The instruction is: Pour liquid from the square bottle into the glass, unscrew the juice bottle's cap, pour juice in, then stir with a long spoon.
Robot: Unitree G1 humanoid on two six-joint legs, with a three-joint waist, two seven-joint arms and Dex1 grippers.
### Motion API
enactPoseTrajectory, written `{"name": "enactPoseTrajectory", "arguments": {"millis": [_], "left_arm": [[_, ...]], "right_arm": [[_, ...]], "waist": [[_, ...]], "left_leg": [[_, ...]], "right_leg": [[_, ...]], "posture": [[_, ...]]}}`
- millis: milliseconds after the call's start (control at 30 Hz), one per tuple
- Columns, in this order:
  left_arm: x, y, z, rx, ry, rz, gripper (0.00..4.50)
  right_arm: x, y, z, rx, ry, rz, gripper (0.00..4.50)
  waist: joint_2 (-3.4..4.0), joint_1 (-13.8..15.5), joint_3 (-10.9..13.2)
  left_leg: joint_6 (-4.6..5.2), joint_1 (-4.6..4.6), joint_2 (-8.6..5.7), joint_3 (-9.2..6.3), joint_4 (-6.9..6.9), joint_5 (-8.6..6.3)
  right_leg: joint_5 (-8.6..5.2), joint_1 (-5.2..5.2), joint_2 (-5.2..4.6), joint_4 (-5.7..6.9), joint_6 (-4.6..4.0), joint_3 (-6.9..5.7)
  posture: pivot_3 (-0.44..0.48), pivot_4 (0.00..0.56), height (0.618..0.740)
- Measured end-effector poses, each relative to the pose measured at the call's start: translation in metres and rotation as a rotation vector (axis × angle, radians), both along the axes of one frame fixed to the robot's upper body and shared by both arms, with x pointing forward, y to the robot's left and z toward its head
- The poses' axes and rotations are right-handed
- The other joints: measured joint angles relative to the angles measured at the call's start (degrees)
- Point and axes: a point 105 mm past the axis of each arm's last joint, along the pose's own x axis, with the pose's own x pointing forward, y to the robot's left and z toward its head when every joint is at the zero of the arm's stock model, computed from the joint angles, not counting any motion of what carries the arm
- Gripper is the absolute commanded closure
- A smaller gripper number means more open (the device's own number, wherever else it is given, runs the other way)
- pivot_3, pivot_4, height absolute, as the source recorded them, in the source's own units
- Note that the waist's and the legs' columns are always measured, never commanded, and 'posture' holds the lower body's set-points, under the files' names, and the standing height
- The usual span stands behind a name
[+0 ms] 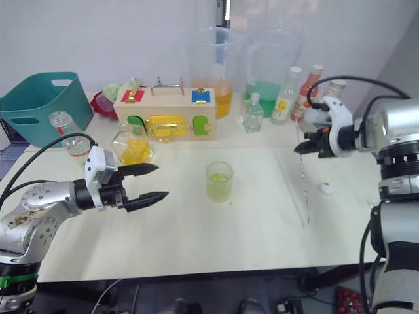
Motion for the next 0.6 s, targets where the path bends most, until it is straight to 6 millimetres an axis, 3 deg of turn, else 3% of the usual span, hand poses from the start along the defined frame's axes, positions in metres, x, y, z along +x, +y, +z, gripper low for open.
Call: {"name": "enactPoseTrajectory", "arguments": {"millis": [200, 500, 600], "left_arm": [[-0.007, 0.002, 0.000, -0.002, -0.008, 0.005, 0.03], [-0.021, 0.004, -0.008, 0.025, 0.070, 0.007, 0.03], [-0.025, 0.007, -0.010, 0.053, 0.088, 0.011, 0.00]], "right_arm": [[-0.002, -0.003, -0.056, -0.085, 0.140, 0.009, 4.50], [0.010, 0.000, -0.090, -0.173, 0.170, -0.016, 4.50], [0.013, 0.002, -0.094, -0.167, 0.166, -0.024, 3.57]], "waist": [[0.01, 0.1, 0.0], [0.01, -0.2, 0.0], [0.00, -0.2, 0.0]], "left_leg": [[-0.03, -0.02, -0.03, 0.01, 0.04, -0.02], [-0.05, -0.02, 0.00, 0.07, 0.05, -0.02], [-0.06, 0.00, 0.01, 0.07, 0.05, -0.02]], "right_leg": [[0.00, 0.00, -0.03, 0.02, 0.01, -0.02], [0.00, -0.01, 0.05, 0.03, 0.01, -0.01], [0.00, 0.01, 0.07, 0.04, 0.01, 0.00]], "posture": [[0.000, 0.150, 0.740], [0.000, 0.150, 0.740], [0.000, 0.150, 0.740]]}}
